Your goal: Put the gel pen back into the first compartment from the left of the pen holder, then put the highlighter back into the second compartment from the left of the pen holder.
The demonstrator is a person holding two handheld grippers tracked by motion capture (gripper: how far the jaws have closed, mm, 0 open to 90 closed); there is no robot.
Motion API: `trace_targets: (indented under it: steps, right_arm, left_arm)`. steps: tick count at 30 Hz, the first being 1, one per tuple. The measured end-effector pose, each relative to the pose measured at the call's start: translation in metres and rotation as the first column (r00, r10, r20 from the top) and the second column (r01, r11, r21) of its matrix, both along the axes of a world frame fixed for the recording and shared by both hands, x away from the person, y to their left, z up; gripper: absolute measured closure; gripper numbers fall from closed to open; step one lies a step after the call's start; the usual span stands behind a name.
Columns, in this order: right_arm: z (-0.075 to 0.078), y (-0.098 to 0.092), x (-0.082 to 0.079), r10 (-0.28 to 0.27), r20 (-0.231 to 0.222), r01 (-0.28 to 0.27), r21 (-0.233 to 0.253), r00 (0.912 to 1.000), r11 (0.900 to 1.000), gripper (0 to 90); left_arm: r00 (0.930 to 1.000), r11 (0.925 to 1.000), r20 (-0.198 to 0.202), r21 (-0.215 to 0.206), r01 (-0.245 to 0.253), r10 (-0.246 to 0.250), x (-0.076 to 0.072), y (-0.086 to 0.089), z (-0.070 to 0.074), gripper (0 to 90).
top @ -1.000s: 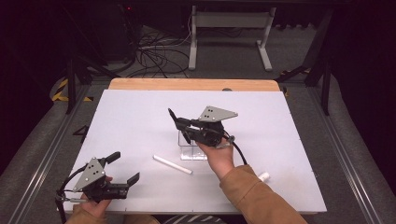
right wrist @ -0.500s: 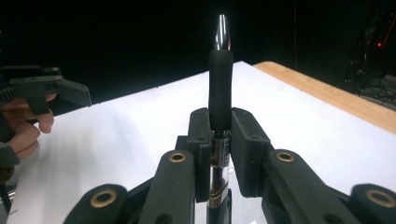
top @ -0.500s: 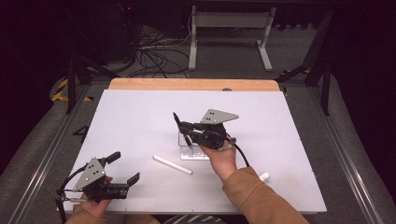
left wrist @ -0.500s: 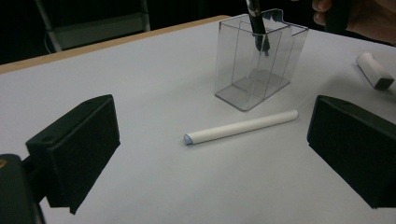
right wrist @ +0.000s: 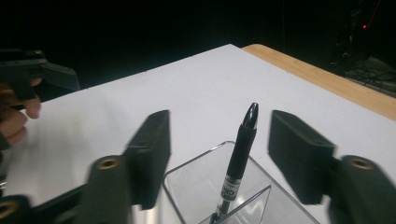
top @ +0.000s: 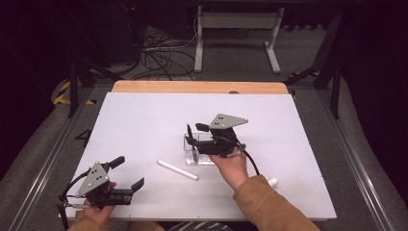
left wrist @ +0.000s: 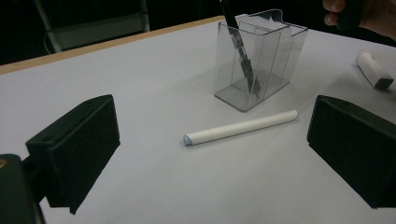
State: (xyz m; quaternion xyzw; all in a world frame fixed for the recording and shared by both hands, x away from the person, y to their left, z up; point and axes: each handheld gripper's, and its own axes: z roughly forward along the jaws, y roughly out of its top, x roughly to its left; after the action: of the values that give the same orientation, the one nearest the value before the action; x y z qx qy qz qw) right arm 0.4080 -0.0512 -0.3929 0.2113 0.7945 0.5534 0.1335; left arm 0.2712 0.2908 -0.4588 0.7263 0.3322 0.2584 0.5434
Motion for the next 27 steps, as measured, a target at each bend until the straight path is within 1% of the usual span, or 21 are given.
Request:
trace_targets:
  steps: [2, 4, 5, 9, 11, 13, 16, 17, 20, 22, 23, 24, 27]
  right_arm:
    - [0.003, -0.002, -0.002, 0.001, 0.005, -0.001, -0.005, 1.0000, 1.000, 26.6]
    - [0.007, -0.003, -0.005, -0.005, 0.014, 0.005, -0.015, 0.9999, 1.000, 19.7]
    - [0.009, -0.003, -0.007, -0.003, 0.014, 0.003, -0.017, 0.9999, 1.000, 17.3]
    - [0.016, -0.003, -0.015, 0.010, 0.041, -0.009, -0.026, 0.9991, 1.000, 10.1]
    - [0.019, -0.002, -0.019, 0.021, 0.050, -0.020, -0.026, 0.9985, 0.999, 7.9]
    - [0.021, -0.002, -0.023, 0.032, 0.052, -0.031, -0.023, 0.9981, 0.999, 6.4]
    - [0.024, -0.001, -0.026, 0.050, 0.041, -0.049, -0.030, 0.9979, 0.998, 4.3]
    - [0.025, 0.000, -0.027, 0.055, 0.045, -0.053, -0.034, 0.9975, 0.998, 3.7]
    - [0.026, 0.000, -0.030, 0.067, 0.054, -0.065, -0.041, 0.9963, 0.997, 3.7]
    - [0.026, 0.000, -0.029, 0.080, 0.031, -0.079, -0.024, 0.9963, 0.997, 3.7]
    - [0.026, 0.000, -0.029, 0.086, 0.021, -0.085, -0.022, 0.9961, 0.996, 3.6]
    - [0.026, 0.001, -0.029, 0.091, 0.018, -0.090, -0.026, 0.9957, 0.996, 3.6]
    - [0.027, 0.002, -0.030, 0.099, 0.021, -0.098, -0.033, 0.9949, 0.995, 3.6]
  left_arm:
    - [1.0000, 1.0000, 0.006, 0.008, 0.001, -0.001, 0.000, 0.001, 0.000, 3.2]
    - [1.0000, 1.0000, 0.002, -0.002, -0.001, 0.001, 0.000, 0.001, 0.000, 3.2]
    - [1.0000, 1.0000, 0.002, -0.002, -0.002, 0.002, 0.000, 0.001, 0.000, 3.2]
    - [1.0000, 1.0000, 0.005, 0.004, -0.001, 0.001, 0.001, 0.000, 0.001, 3.1]
    - [1.0000, 1.0000, 0.005, -0.006, -0.003, 0.003, 0.001, 0.000, 0.001, 3.2]
    - [1.0000, 1.0000, 0.005, -0.005, -0.004, 0.004, 0.001, 0.000, 0.001, 3.2]
    - [1.0000, 1.0000, 0.002, 0.000, -0.004, 0.004, 0.001, 0.001, 0.001, 3.2]
    - [1.0000, 1.0000, 0.004, -0.005, -0.004, 0.004, 0.001, 0.000, 0.001, 3.2]
    - [0.9999, 1.0000, 0.010, -0.001, -0.005, 0.005, 0.000, 0.000, 0.001, 3.2]
    - [0.9999, 0.9999, 0.007, -0.007, -0.008, 0.008, 0.000, 0.000, 0.001, 3.1]
    - [0.9999, 1.0000, 0.011, -0.002, -0.009, 0.009, 0.000, 0.001, 0.001, 3.2]
    - [0.9999, 0.9999, 0.011, -0.007, -0.008, 0.008, 0.000, 0.001, 0.002, 3.2]
    - [0.9999, 1.0000, 0.008, -0.004, -0.008, 0.008, 0.000, 0.001, 0.001, 3.2]
